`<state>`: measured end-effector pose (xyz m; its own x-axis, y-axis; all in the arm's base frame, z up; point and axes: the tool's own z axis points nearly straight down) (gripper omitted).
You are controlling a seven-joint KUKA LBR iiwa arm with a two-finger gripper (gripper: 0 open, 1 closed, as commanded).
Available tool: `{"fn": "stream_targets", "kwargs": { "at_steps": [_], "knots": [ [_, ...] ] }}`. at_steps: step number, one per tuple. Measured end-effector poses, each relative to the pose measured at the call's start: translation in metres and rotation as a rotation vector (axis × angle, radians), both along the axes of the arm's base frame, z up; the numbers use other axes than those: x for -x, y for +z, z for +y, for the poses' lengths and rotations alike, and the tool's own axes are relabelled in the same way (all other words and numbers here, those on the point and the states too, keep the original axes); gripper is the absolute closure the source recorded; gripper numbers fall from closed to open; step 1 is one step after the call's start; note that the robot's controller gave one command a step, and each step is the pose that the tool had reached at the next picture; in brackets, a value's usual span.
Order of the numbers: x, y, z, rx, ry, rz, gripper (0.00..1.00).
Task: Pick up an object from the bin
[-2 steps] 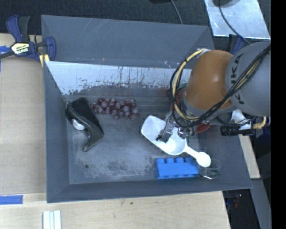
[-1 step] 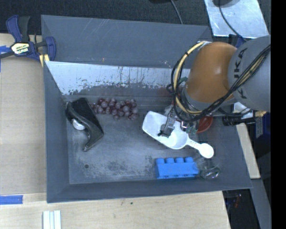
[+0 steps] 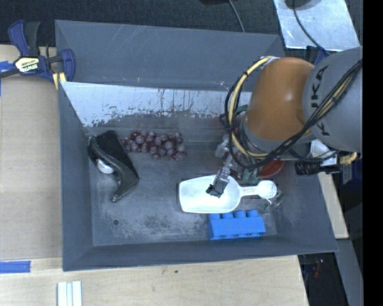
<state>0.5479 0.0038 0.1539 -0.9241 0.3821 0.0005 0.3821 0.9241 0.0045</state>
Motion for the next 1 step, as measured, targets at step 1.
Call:
{"fn": "stream_targets", "kwargs": {
  "at_steps": [1],
  "knots": [
    [0.0, -0.0001, -0.0003, 0.0, 0.0, 0.0, 0.0]
  ]
}}
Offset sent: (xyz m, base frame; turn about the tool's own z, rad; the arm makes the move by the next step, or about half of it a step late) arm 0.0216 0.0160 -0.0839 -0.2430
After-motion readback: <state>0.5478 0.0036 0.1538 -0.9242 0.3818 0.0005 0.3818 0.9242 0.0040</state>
